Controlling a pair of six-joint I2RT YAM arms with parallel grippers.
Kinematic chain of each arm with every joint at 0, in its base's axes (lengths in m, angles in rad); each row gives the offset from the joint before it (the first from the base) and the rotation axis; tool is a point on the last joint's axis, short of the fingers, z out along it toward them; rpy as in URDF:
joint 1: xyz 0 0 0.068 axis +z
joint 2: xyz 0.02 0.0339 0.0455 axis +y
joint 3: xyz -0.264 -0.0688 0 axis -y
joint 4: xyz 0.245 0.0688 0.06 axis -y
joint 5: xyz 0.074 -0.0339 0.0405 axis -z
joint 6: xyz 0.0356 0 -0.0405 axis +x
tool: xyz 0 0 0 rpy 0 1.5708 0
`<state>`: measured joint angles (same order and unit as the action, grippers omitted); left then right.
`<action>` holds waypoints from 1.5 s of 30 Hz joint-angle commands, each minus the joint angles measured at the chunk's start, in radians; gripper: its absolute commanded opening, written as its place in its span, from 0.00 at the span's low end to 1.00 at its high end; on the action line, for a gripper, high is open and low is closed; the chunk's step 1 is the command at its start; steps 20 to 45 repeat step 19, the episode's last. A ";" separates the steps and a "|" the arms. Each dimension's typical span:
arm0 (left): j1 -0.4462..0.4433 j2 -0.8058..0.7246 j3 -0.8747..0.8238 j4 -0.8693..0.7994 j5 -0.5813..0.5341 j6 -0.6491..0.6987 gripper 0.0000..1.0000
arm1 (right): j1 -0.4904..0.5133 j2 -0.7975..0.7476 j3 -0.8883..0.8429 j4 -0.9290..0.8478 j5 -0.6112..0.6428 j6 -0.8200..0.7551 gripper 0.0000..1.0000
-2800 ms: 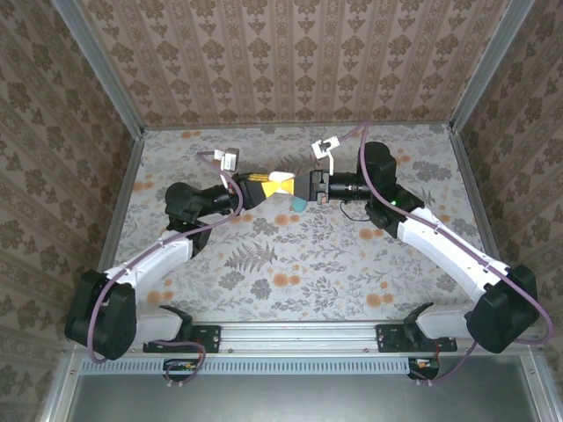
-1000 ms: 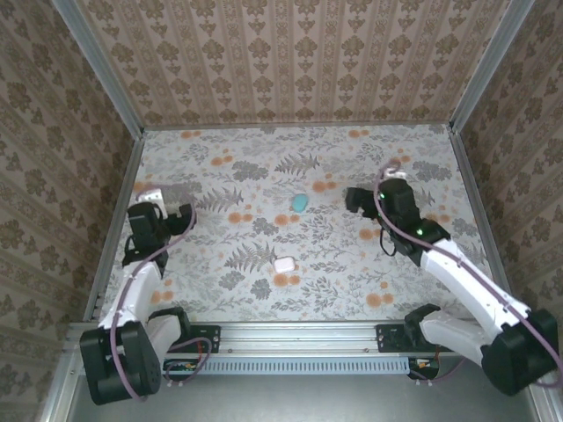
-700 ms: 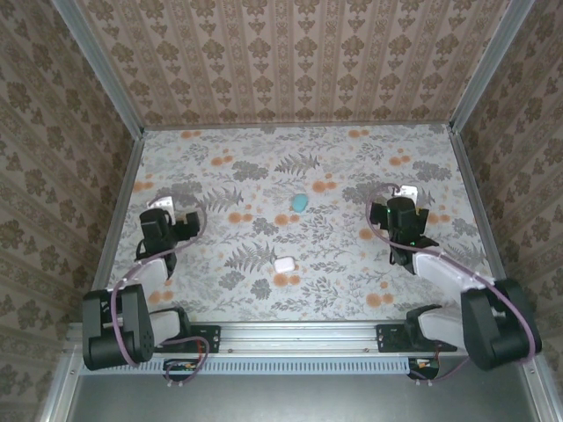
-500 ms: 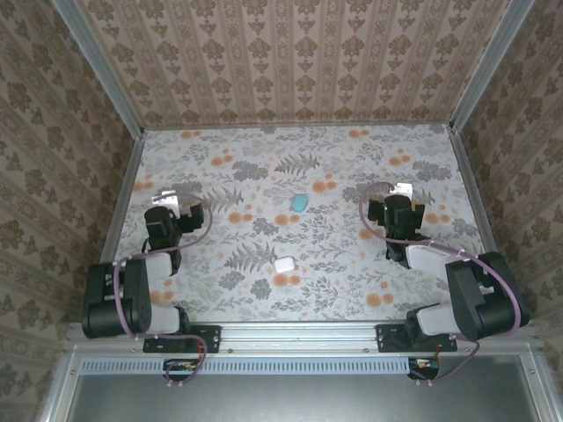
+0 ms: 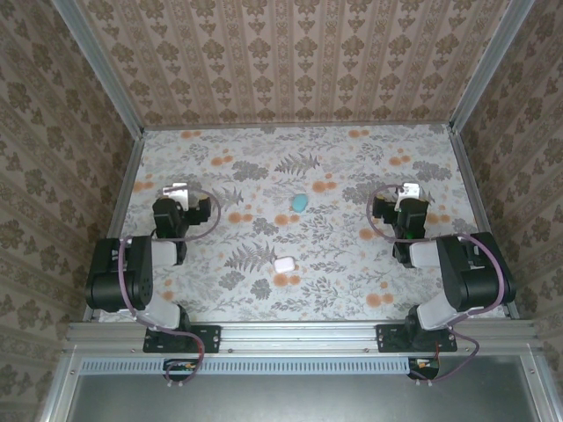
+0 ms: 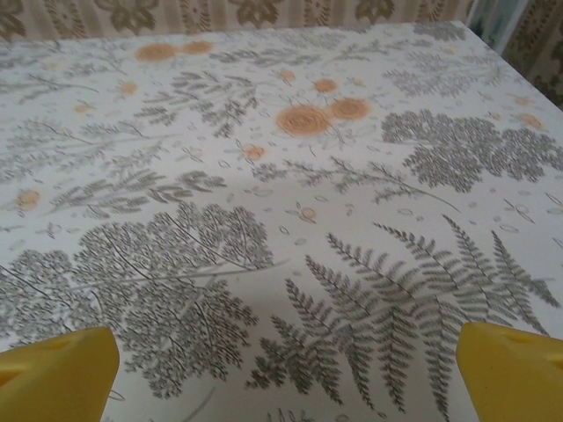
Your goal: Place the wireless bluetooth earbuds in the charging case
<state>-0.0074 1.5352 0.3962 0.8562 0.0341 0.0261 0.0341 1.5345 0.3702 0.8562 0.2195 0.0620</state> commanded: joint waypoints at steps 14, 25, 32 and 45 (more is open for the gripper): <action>-0.006 -0.002 0.012 -0.017 -0.022 0.032 1.00 | -0.002 0.004 0.039 0.004 -0.071 -0.014 1.00; -0.006 -0.001 0.012 -0.016 -0.023 0.032 1.00 | -0.002 -0.001 0.028 0.021 -0.072 -0.016 1.00; -0.006 -0.001 0.012 -0.016 -0.023 0.032 1.00 | -0.002 -0.001 0.028 0.021 -0.072 -0.016 1.00; -0.006 -0.001 0.012 -0.016 -0.023 0.032 1.00 | -0.002 -0.001 0.028 0.021 -0.072 -0.016 1.00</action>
